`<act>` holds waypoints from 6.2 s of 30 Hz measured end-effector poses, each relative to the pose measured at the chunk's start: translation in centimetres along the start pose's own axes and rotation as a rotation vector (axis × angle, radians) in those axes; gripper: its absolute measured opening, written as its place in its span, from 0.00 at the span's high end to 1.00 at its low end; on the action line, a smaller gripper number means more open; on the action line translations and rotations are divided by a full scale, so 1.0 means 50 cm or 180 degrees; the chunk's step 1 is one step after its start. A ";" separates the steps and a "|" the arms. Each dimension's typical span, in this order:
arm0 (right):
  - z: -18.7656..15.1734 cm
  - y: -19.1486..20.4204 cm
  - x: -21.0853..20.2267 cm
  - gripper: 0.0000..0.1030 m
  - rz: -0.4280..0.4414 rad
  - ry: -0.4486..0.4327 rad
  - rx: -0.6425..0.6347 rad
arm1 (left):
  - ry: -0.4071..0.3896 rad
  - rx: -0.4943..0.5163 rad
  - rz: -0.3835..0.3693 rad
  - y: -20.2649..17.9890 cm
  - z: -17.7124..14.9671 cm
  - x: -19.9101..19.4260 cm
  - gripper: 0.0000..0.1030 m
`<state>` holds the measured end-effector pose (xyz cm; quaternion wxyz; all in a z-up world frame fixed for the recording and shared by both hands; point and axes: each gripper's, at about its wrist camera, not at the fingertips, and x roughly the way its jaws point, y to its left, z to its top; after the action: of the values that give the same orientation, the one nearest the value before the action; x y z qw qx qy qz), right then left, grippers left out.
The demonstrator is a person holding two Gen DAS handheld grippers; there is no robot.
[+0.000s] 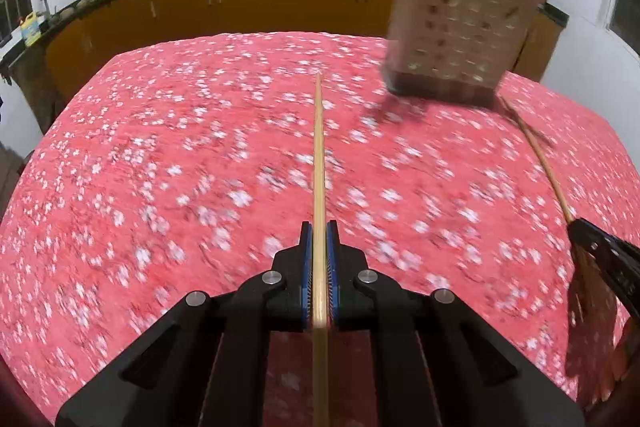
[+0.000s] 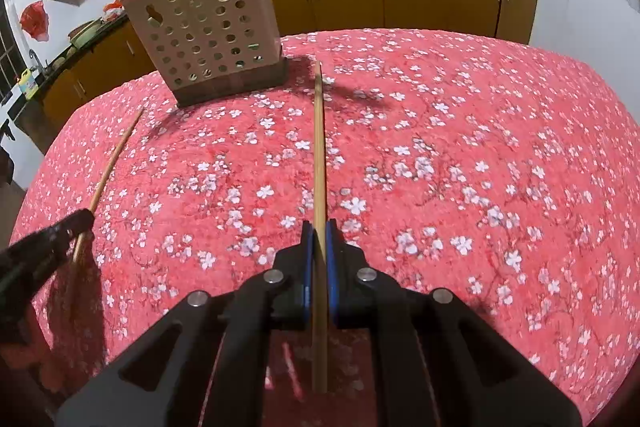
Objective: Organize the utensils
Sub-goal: 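Hold the chopstick in the left tool while the right tool holds its chopstick, then lift the chopstick in the left tool while the right tool lifts its chopstick over the holder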
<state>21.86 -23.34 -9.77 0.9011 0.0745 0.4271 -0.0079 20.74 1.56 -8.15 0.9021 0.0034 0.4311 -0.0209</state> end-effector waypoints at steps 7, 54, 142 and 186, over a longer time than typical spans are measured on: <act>0.034 0.018 0.033 0.92 -0.0094 -0.0024 -0.0144 | -0.0030 0.0112 0.0006 0.008 0.031 0.030 0.92; 0.038 0.016 0.046 0.91 -0.0177 -0.0088 -0.0181 | -0.0048 0.0027 -0.0080 0.016 0.033 0.027 0.91; 0.093 -0.020 -0.220 0.93 0.0059 -0.1144 -0.0026 | -0.0276 0.0453 -0.0001 0.083 -0.001 -0.090 0.93; 0.378 0.116 -0.368 0.93 0.0488 -0.2467 -0.0310 | -0.2204 -0.0052 -0.0849 -0.085 0.358 -0.369 0.93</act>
<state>25.17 -21.17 16.93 0.9960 0.0548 0.0485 0.0522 22.90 -2.49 17.50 0.9838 -0.0673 0.0972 -0.1348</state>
